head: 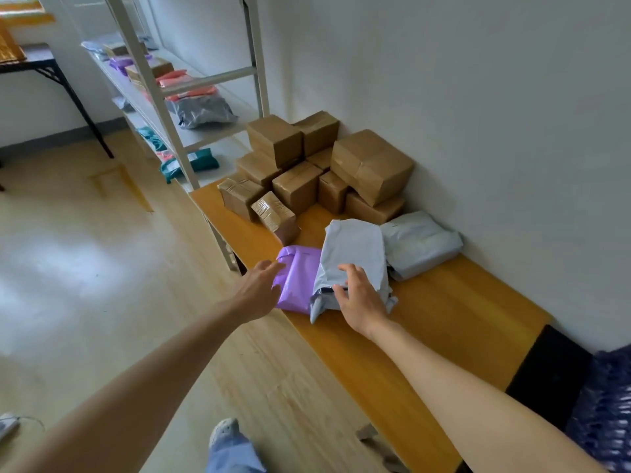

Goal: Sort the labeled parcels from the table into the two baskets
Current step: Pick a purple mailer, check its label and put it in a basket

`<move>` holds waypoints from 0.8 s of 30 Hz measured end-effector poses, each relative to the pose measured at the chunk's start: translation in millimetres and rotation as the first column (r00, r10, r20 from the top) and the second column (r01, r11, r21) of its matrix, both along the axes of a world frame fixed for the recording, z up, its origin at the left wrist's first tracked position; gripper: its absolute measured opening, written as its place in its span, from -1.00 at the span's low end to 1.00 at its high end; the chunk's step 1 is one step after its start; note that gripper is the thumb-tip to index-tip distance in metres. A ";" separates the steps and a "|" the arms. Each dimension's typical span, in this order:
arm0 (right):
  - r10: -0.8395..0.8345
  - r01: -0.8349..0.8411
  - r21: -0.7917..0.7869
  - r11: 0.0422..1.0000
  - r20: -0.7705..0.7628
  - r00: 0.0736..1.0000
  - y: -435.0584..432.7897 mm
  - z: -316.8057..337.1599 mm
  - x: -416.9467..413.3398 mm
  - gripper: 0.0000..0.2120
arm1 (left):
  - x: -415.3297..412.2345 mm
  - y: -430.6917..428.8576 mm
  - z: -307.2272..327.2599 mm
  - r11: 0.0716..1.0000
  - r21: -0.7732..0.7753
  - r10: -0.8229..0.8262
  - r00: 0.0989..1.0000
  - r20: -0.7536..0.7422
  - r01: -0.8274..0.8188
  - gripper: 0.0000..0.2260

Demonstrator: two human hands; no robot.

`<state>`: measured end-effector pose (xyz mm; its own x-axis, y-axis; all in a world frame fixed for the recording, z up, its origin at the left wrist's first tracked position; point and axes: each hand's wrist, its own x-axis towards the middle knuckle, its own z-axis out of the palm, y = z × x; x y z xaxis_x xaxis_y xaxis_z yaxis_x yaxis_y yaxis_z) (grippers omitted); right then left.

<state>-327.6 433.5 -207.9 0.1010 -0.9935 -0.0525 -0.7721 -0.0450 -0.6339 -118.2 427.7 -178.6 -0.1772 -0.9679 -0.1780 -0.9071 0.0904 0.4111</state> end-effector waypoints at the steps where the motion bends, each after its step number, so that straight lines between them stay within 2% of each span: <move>1: -0.019 0.019 0.016 1.000 0.013 1.000 -3.2 -4.9 8.3 -0.64 | 7.9 -10.3 -7.4 1.000 0.012 -0.018 1.000 0.006 0.018 -0.57; 8: -0.227 0.219 0.083 0.972 0.105 0.968 -16.6 -39.6 67.9 -0.65 | 53.4 -76.2 -53.5 0.972 0.131 -0.205 0.977 0.064 0.195 -0.59; 15: -0.419 0.411 0.118 0.904 0.052 0.906 -24.4 -66.4 113.2 -0.63 | 82.3 -119.3 -91.5 0.894 0.215 -0.409 0.912 0.035 0.393 -0.57; 19: -0.481 0.470 0.163 0.867 0.032 0.876 -25.8 -82.1 134.2 -0.62 | 89.6 -130.1 -117.9 0.837 0.223 -0.519 0.854 0.037 0.499 -0.55; 24: -0.542 0.530 0.190 0.827 0.013 0.841 -29.4 -98.6 143.3 -0.61 | 97.3 -139.3 -149.5 0.751 0.178 -0.658 0.741 0.131 0.636 -0.46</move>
